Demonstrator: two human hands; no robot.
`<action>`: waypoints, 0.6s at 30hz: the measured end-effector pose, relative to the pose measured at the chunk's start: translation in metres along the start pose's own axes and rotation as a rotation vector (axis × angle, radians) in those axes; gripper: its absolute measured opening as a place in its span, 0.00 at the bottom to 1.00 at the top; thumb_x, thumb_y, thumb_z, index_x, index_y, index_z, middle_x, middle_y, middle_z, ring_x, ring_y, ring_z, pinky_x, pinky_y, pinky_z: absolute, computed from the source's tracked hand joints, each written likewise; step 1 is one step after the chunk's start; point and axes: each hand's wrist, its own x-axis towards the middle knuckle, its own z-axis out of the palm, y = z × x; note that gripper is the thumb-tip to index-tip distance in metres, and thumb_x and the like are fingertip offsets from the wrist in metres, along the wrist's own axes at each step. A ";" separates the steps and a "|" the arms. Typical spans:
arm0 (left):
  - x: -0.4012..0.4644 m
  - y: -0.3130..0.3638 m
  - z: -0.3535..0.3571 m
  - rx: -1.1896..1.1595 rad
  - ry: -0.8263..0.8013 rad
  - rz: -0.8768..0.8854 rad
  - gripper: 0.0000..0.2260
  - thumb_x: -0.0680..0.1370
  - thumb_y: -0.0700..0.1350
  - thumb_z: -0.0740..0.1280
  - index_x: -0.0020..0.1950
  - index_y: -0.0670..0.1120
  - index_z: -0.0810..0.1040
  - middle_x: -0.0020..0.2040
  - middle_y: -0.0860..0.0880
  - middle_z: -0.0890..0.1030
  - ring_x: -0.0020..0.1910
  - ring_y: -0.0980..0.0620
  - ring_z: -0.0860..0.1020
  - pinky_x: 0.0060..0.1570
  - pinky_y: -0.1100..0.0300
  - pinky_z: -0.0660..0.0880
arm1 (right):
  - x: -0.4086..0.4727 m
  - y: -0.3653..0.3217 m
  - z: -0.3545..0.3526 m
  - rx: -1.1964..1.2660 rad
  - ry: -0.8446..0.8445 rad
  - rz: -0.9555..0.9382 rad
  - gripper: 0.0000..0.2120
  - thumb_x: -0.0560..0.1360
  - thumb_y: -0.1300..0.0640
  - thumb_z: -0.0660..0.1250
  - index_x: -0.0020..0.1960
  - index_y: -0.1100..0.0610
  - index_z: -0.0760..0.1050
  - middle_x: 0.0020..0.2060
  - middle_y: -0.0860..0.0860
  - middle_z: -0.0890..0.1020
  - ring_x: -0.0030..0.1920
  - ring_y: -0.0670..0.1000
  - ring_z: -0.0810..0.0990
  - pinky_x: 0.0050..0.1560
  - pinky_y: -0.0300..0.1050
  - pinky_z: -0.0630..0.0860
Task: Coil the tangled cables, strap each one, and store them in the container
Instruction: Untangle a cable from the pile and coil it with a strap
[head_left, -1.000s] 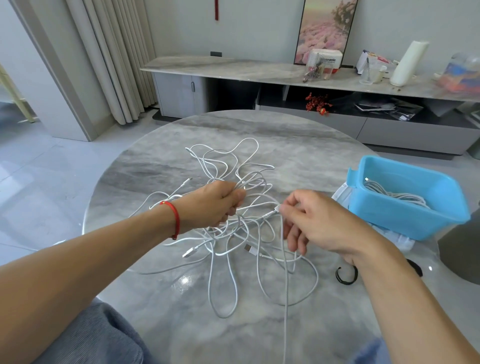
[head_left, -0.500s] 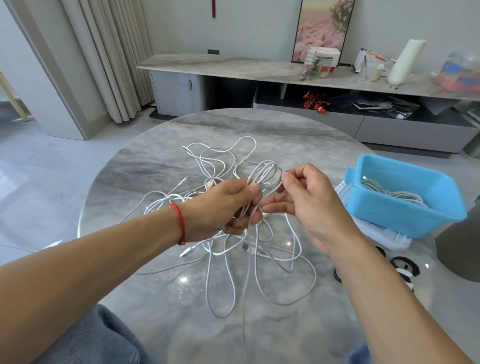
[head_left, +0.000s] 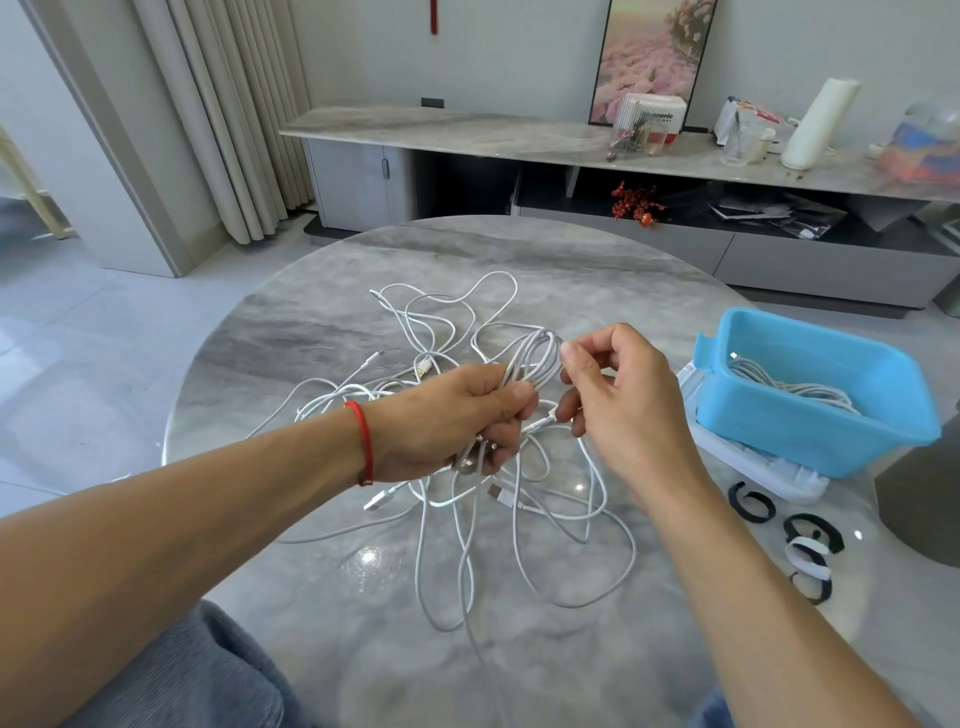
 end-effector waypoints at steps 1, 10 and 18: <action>0.000 0.000 0.000 -0.047 0.000 0.006 0.10 0.86 0.47 0.56 0.47 0.44 0.69 0.30 0.52 0.65 0.31 0.51 0.72 0.36 0.58 0.68 | 0.000 -0.001 0.000 0.015 -0.001 0.009 0.07 0.83 0.51 0.66 0.50 0.55 0.75 0.40 0.48 0.82 0.30 0.48 0.84 0.34 0.50 0.81; 0.011 0.016 -0.018 -0.492 0.338 0.083 0.13 0.86 0.47 0.54 0.43 0.47 0.67 0.30 0.52 0.61 0.22 0.59 0.56 0.18 0.68 0.56 | -0.029 -0.020 0.020 0.385 -0.816 0.458 0.17 0.86 0.48 0.58 0.63 0.63 0.73 0.49 0.64 0.85 0.47 0.61 0.85 0.53 0.59 0.82; 0.002 0.011 -0.027 -0.041 0.417 0.032 0.12 0.86 0.46 0.55 0.42 0.48 0.65 0.30 0.51 0.62 0.22 0.57 0.56 0.21 0.67 0.54 | -0.023 -0.022 0.013 -0.192 -0.738 0.088 0.10 0.80 0.50 0.68 0.43 0.52 0.83 0.32 0.48 0.74 0.29 0.44 0.71 0.35 0.41 0.71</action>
